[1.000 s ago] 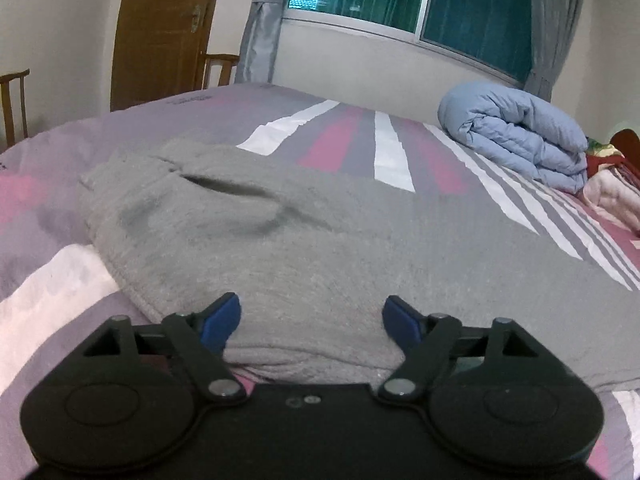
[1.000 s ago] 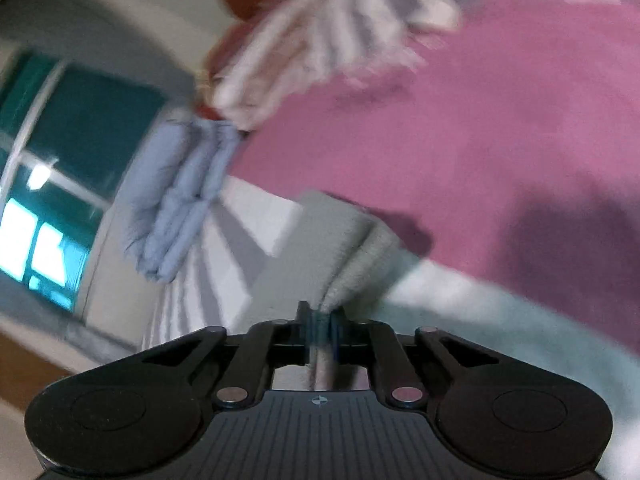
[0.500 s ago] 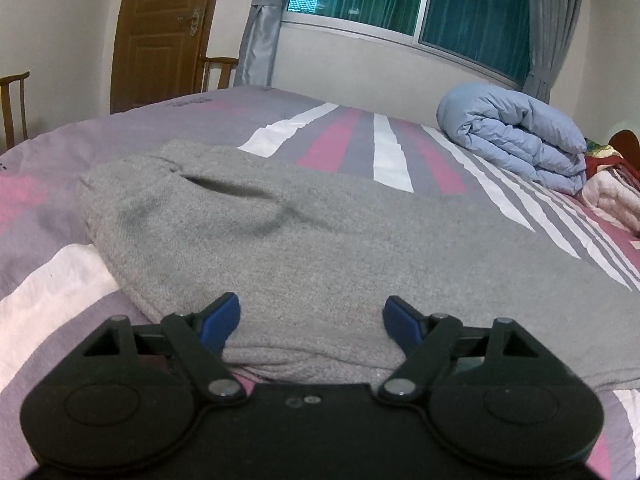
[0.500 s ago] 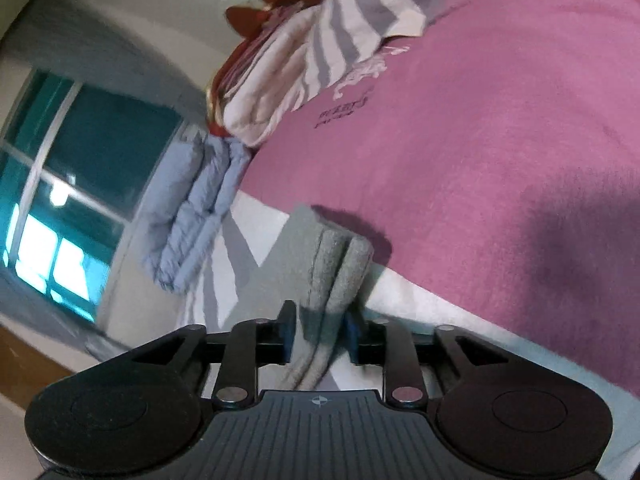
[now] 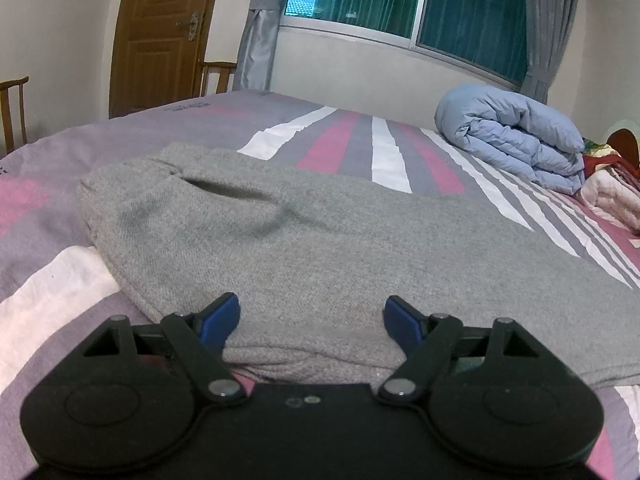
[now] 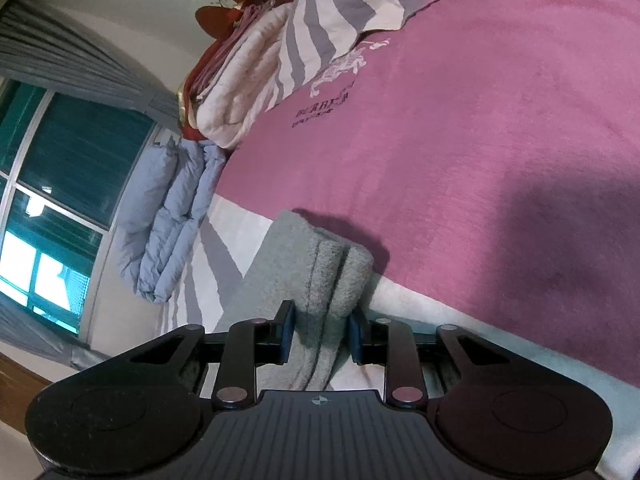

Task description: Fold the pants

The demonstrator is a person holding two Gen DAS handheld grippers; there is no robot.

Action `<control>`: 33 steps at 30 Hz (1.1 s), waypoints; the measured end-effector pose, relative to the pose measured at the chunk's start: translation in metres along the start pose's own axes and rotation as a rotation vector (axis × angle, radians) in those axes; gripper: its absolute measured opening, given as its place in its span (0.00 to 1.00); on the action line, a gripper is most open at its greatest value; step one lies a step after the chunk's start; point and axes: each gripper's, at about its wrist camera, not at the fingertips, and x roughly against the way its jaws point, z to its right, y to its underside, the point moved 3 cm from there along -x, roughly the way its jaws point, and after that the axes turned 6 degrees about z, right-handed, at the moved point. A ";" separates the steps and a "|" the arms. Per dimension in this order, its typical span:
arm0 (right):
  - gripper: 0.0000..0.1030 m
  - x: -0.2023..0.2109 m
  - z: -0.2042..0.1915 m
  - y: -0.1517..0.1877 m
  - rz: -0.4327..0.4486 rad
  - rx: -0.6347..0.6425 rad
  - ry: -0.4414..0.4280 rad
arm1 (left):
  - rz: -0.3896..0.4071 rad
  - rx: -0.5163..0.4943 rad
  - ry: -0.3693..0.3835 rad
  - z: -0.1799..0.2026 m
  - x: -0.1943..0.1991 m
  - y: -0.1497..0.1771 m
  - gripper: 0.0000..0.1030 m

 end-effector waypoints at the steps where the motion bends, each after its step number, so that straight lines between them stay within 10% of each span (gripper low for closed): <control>1: 0.27 0.002 -0.002 0.000 0.003 -0.001 0.006 | 0.002 0.002 0.002 0.000 0.000 0.000 0.71; 7: 0.28 0.032 -0.035 0.009 0.098 0.150 0.000 | 0.020 0.000 0.009 -0.002 0.005 -0.003 0.76; 12: 0.59 0.019 -0.110 0.049 0.020 0.406 -0.132 | 0.101 0.021 -0.050 -0.020 0.024 -0.022 0.79; 17: 0.59 -0.008 -0.193 0.119 -0.001 0.683 -0.193 | 0.141 0.071 -0.150 -0.067 0.033 -0.050 0.77; 33: 0.59 -0.125 -0.329 0.344 -0.500 0.886 -0.563 | 0.069 0.081 -0.097 -0.119 -0.032 -0.101 0.66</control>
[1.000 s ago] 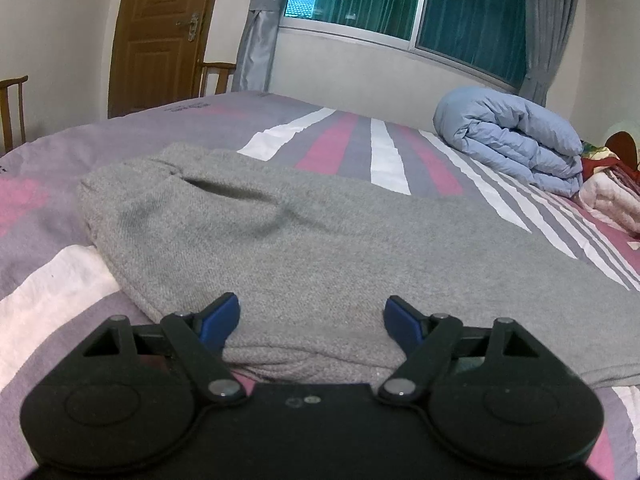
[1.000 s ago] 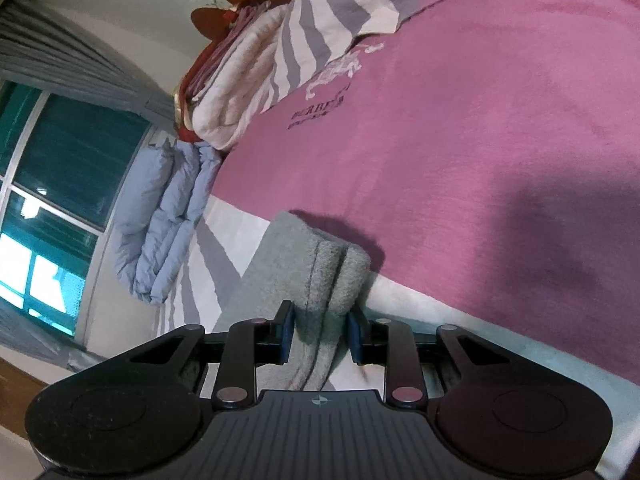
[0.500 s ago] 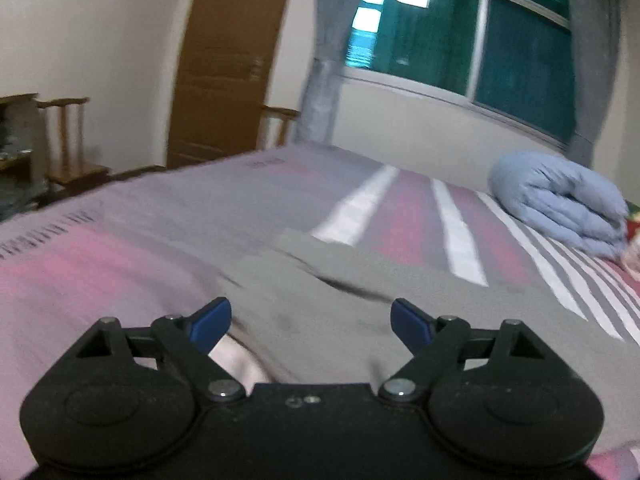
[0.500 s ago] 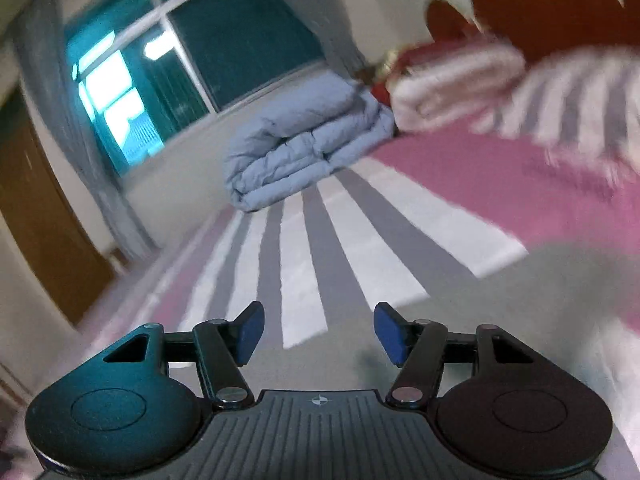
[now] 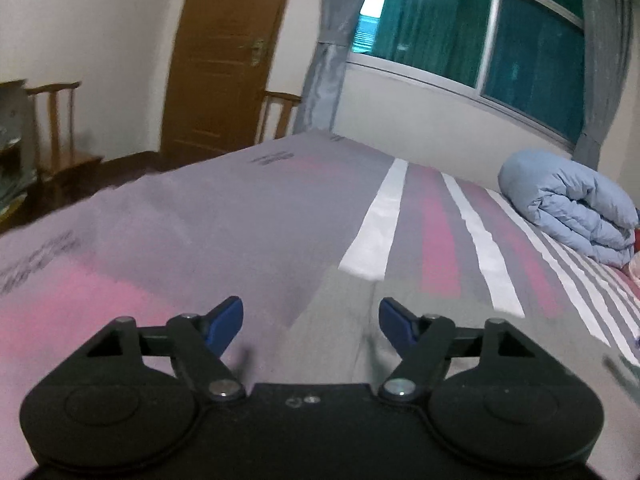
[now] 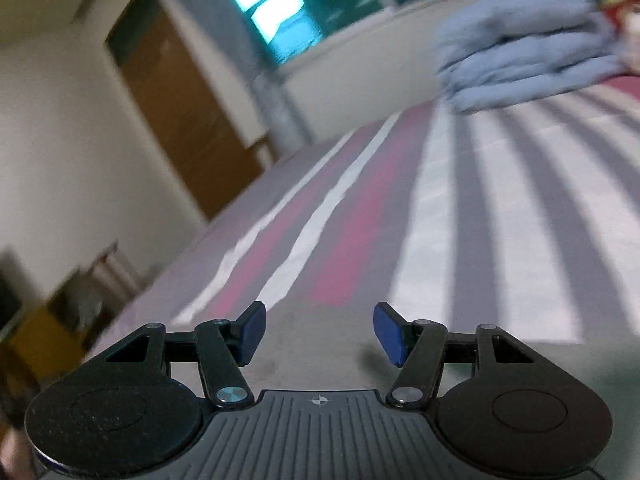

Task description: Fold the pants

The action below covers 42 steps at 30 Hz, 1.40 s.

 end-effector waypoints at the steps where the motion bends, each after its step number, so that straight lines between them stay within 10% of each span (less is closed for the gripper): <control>1: 0.59 -0.017 -0.004 -0.002 -0.024 0.022 -0.010 | -0.028 -0.010 0.018 0.001 -0.012 -0.003 0.65; 10: 0.57 -0.103 -0.011 0.011 -0.179 0.192 -0.071 | -0.211 -0.056 0.158 0.003 -0.086 0.004 0.56; 17: 0.00 -0.125 -0.024 0.022 -0.265 0.300 -0.107 | -0.257 -0.025 0.265 -0.001 -0.096 0.011 0.29; 21: 0.00 -0.123 -0.025 0.007 -0.157 0.318 -0.022 | -0.190 -0.101 0.224 0.008 -0.089 0.005 0.25; 24: 0.00 -0.140 -0.020 0.028 -0.269 0.323 0.037 | -0.207 -0.168 0.177 0.014 -0.090 0.015 0.29; 27: 0.00 -0.099 -0.026 0.021 -0.091 0.281 -0.015 | -0.159 -0.210 0.141 0.021 -0.077 0.005 0.28; 30: 0.00 -0.106 -0.009 0.050 -0.282 0.324 0.088 | -0.044 -0.222 0.043 0.029 -0.055 0.000 0.26; 34: 0.00 -0.018 0.023 0.017 0.008 0.116 0.149 | 0.070 -0.152 -0.006 0.035 -0.013 -0.003 0.35; 37: 0.00 0.056 0.057 0.019 0.097 0.053 0.218 | 0.092 -0.154 0.004 0.047 0.016 0.007 0.60; 42: 0.00 0.218 0.149 0.036 0.237 -0.159 0.438 | 0.053 -0.120 0.060 0.069 0.047 0.034 0.64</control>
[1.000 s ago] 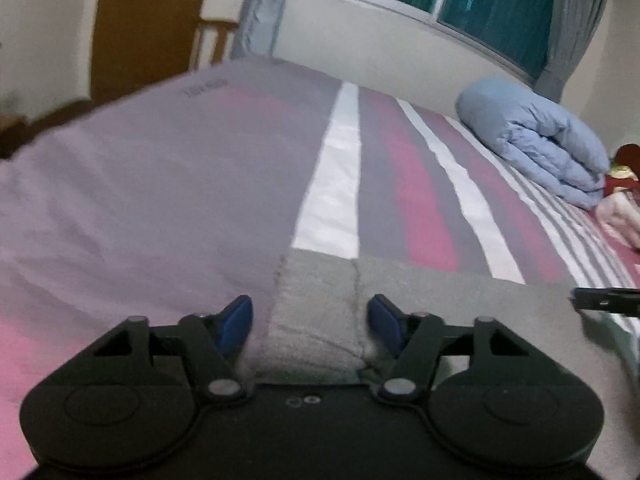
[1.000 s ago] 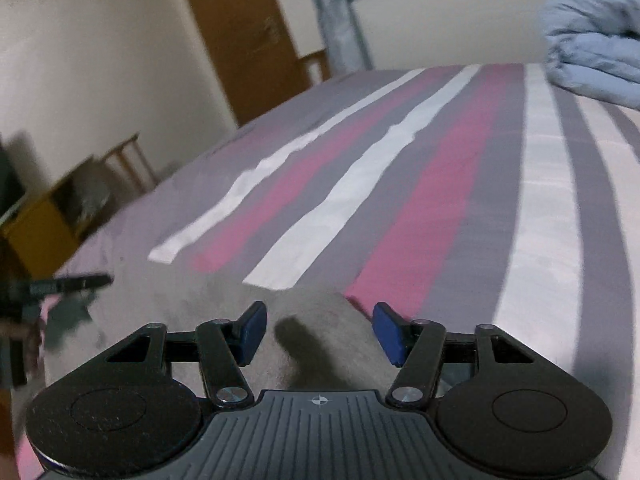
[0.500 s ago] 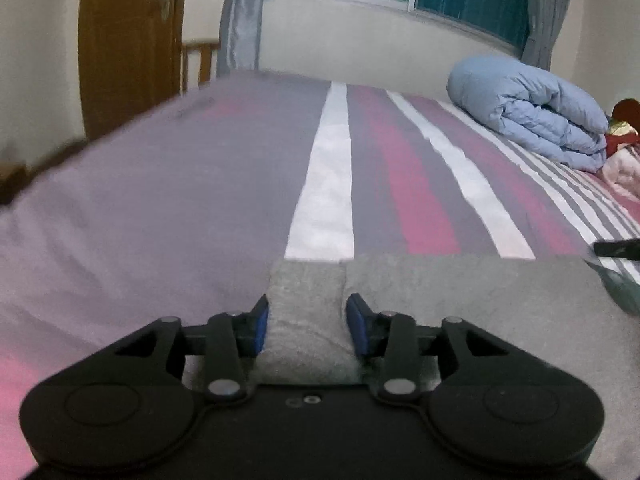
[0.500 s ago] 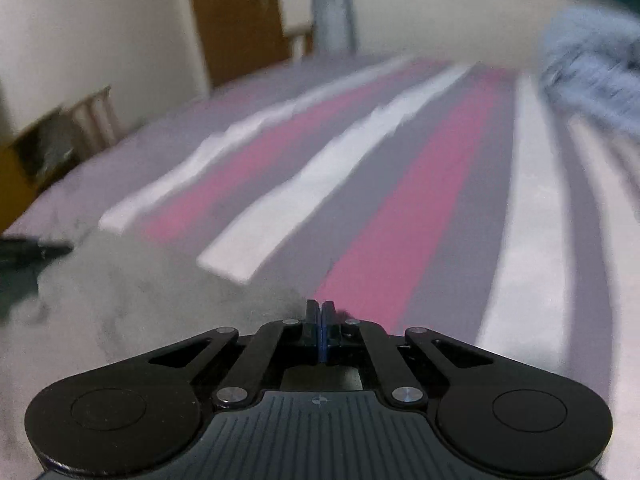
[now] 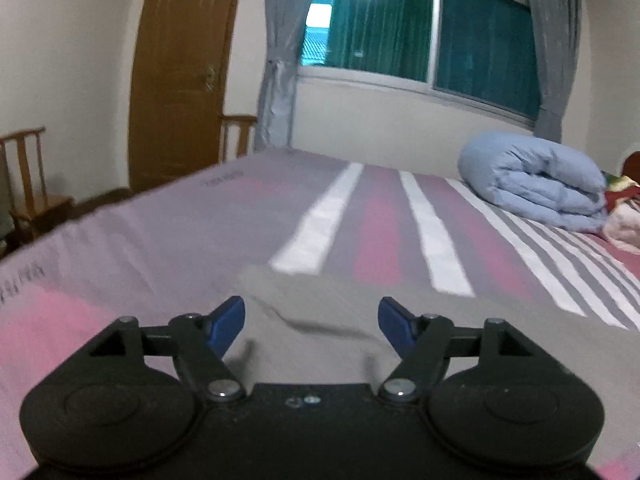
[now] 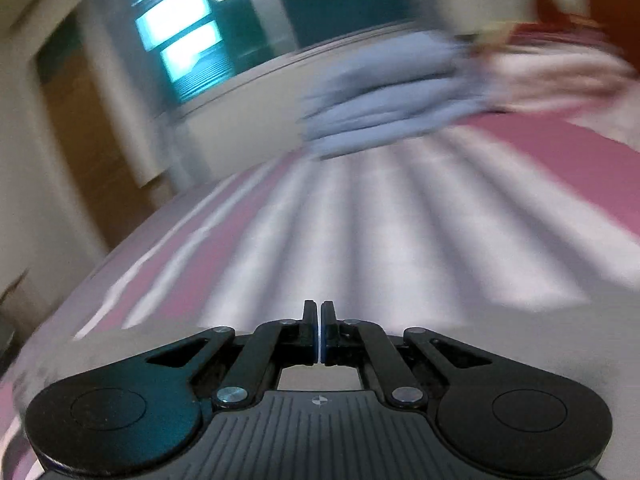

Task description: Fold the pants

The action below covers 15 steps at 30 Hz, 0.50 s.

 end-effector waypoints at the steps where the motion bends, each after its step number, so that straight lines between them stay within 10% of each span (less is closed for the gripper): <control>1: 0.00 0.018 0.029 -0.004 0.005 -0.064 0.056 | -0.016 0.006 0.004 0.008 0.003 0.007 0.64; 4: 0.08 0.080 0.104 -0.007 0.077 -0.281 0.163 | -0.049 0.027 0.028 0.026 0.007 0.021 0.66; 7: 0.68 0.129 0.143 -0.004 0.163 -0.406 0.227 | -0.094 0.013 0.042 0.039 0.006 0.037 0.69; 8: 0.72 0.143 0.153 -0.001 0.192 -0.460 0.213 | -0.110 0.007 0.040 0.042 0.004 0.043 0.69; 12: 0.69 0.146 0.183 0.008 0.176 -0.666 0.145 | -0.120 -0.018 0.010 0.049 0.001 0.060 0.71; 15: 0.45 0.159 0.197 0.015 0.198 -0.733 0.147 | -0.131 -0.014 0.007 0.050 -0.001 0.062 0.73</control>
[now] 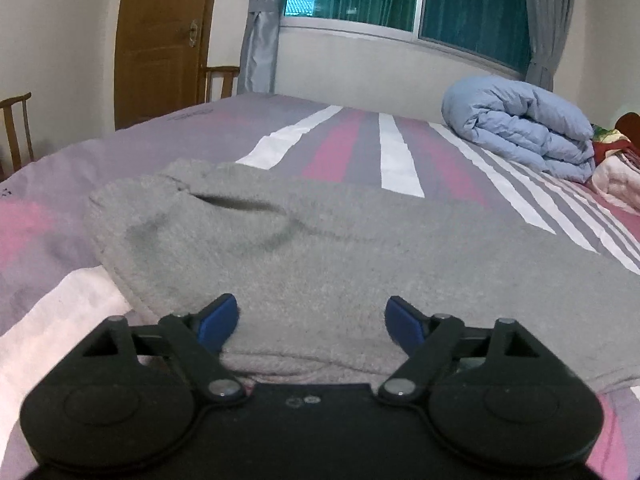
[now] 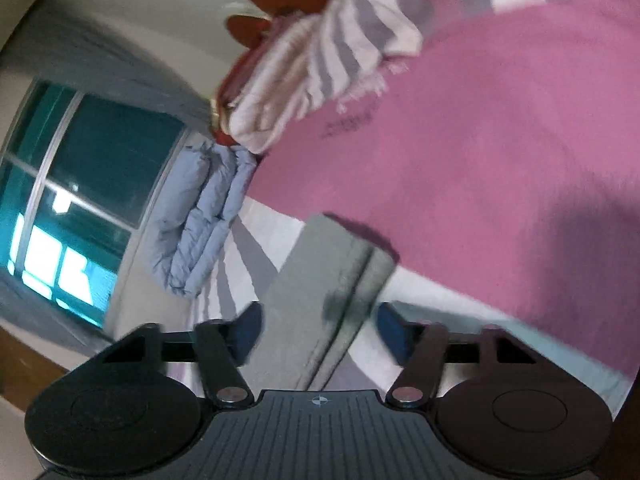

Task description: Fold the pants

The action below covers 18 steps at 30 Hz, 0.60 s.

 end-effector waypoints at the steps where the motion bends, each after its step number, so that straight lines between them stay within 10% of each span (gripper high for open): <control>1: 0.42 0.001 -0.003 -0.001 0.023 0.004 -0.019 | -0.003 -0.003 0.001 0.000 -0.001 0.000 0.73; 7: 0.40 -0.034 -0.005 0.001 -0.041 0.004 0.027 | -0.006 -0.011 0.003 0.004 -0.004 0.000 0.75; 10: 0.04 -0.044 -0.003 -0.001 -0.039 0.012 0.066 | -0.008 -0.011 0.007 0.004 -0.005 0.000 0.76; 18: 0.04 -0.033 0.003 0.007 -0.024 0.025 0.060 | -0.007 -0.011 0.013 0.004 -0.007 0.001 0.77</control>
